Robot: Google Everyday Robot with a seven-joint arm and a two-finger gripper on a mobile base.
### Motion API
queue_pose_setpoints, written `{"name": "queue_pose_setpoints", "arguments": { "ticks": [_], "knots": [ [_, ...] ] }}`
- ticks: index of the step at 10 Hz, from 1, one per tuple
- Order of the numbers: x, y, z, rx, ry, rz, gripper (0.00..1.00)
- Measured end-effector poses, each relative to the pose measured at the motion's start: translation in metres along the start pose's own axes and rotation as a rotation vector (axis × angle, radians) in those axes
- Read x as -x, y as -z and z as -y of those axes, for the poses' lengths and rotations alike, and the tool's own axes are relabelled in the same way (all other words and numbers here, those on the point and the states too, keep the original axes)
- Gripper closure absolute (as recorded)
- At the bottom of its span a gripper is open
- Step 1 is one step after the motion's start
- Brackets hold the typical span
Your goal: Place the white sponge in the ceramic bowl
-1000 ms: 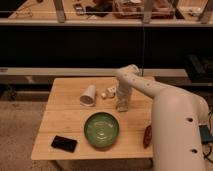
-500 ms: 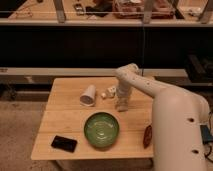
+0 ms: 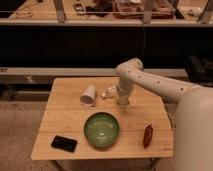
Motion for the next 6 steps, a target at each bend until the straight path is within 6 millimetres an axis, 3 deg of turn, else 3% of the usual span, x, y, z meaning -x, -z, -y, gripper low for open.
{"name": "queue_pose_setpoints", "arguments": {
  "ticks": [3, 4, 6],
  "knots": [
    [0.041, 0.048, 0.047, -0.076, 0.154, -0.029, 0.56],
    [0.060, 0.054, 0.070, -0.130, 0.225, -0.014, 0.56],
    [0.072, 0.056, 0.091, -0.212, 0.287, 0.001, 0.56]
  ]
}}
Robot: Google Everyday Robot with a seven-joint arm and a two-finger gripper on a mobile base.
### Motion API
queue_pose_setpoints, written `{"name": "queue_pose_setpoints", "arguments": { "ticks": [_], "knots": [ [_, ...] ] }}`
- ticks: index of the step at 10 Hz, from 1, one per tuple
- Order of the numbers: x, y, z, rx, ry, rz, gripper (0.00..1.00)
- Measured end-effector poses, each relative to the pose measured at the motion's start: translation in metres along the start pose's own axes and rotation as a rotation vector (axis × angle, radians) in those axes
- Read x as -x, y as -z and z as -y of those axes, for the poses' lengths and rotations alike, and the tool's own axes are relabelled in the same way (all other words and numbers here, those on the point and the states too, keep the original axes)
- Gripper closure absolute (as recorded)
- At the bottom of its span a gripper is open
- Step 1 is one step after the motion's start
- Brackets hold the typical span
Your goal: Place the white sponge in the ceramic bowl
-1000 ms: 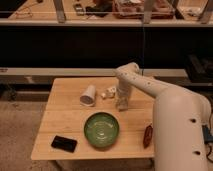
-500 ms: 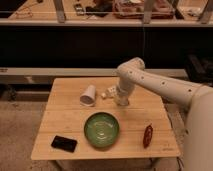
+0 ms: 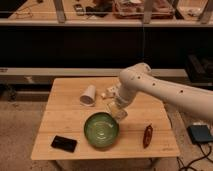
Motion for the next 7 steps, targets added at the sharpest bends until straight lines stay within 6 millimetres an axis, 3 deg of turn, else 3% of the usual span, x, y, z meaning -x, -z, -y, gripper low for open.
{"name": "queue_pose_setpoints", "arguments": {
  "ticks": [4, 7],
  "knots": [
    [-0.018, -0.009, 0.015, -0.080, 0.114, -0.007, 0.56],
    [-0.011, -0.034, 0.021, -0.039, 0.236, 0.029, 0.56]
  ]
}}
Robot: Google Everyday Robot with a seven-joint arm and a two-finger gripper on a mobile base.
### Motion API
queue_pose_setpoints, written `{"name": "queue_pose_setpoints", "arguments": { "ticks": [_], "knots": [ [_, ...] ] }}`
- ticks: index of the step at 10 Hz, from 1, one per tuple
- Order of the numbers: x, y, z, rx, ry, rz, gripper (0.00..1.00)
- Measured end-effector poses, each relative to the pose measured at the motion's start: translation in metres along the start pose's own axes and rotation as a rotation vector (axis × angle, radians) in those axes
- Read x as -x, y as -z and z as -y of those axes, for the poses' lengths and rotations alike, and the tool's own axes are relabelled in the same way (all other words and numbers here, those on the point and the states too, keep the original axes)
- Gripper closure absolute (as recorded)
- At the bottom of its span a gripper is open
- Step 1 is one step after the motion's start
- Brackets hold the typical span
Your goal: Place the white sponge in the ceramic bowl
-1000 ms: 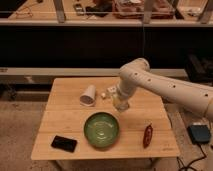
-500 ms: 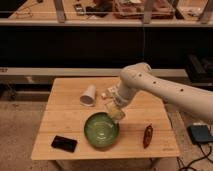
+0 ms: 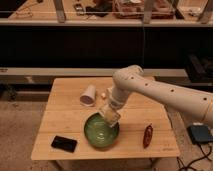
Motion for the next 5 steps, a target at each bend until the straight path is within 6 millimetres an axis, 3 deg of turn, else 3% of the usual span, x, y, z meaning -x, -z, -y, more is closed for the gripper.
{"name": "queue_pose_setpoints", "arguments": {
  "ticks": [2, 4, 5],
  "knots": [
    [0.004, -0.015, 0.007, 0.009, 0.045, 0.020, 0.48],
    [0.006, -0.034, 0.019, -0.014, 0.072, 0.034, 0.25],
    [0.004, -0.038, 0.025, -0.032, 0.075, 0.034, 0.21]
  ]
}}
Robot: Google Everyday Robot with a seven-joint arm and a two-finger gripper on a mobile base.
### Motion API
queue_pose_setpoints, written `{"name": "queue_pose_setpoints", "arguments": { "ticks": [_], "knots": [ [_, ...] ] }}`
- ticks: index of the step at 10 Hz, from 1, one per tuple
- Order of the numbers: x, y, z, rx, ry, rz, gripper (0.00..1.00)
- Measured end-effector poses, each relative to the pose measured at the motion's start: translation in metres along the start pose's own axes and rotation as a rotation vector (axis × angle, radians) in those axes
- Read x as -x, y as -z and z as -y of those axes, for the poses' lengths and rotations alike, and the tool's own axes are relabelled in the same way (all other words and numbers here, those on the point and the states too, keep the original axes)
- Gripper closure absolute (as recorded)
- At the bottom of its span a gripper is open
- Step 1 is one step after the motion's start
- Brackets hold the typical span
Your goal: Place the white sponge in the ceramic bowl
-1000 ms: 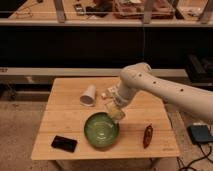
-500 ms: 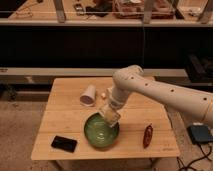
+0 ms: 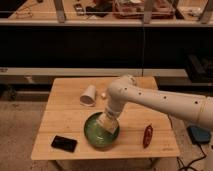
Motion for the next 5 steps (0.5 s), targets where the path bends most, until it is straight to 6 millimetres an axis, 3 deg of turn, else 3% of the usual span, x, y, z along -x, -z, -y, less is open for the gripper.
{"name": "queue_pose_setpoints", "arguments": {
  "ticks": [5],
  "knots": [
    [-0.0045, -0.0111, 0.0136, -0.065, 0.011, -0.003, 0.20]
  ]
}}
